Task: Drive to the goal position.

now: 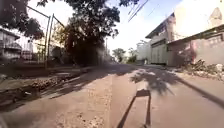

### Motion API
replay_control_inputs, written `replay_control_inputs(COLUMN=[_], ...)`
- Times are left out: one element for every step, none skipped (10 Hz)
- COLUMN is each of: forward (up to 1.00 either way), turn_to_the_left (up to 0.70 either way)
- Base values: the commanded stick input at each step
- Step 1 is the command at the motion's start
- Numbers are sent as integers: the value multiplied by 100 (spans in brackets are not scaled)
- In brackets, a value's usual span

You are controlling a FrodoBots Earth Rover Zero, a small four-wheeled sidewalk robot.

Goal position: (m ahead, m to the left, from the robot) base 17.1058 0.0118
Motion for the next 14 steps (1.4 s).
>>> replay_control_inputs(forward=[100,100,100,100,100,100,100,100,100,100,100,100,100,100], turn_to_the_left=[0,0,0,-17,-27,0,0,0,0,0,0,0,0,0])
